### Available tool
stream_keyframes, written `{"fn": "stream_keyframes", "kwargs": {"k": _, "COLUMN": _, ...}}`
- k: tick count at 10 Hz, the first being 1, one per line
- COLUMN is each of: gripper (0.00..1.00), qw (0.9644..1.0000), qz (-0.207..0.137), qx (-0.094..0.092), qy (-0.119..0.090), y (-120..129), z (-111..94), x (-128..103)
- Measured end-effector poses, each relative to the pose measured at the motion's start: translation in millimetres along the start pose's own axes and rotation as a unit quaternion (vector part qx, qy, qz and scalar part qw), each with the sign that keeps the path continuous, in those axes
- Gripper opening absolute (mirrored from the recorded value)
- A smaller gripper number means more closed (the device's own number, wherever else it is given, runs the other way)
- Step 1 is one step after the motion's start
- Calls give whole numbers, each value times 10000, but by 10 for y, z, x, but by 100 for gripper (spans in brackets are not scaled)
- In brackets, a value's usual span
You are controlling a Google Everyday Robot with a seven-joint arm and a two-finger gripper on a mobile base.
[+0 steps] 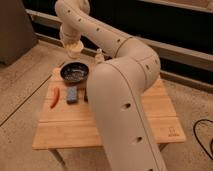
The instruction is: Place the ceramic cup in the ceramic bowl
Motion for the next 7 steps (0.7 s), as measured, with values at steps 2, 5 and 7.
{"fn": "stream_keyframes", "kwargs": {"k": 2, "gripper": 0, "qw": 9996, "qz": -191, "qx": -130, "qy": 164, "y": 57, "z": 129, "x": 4}}
{"fn": "stream_keyframes", "kwargs": {"k": 5, "gripper": 0, "qw": 9975, "qz": -343, "qx": -343, "qy": 507, "y": 94, "z": 303, "x": 85}}
{"fn": "stream_keyframes", "kwargs": {"k": 7, "gripper": 0, "qw": 9954, "qz": -416, "qx": -318, "qy": 804, "y": 26, "z": 430, "x": 183}}
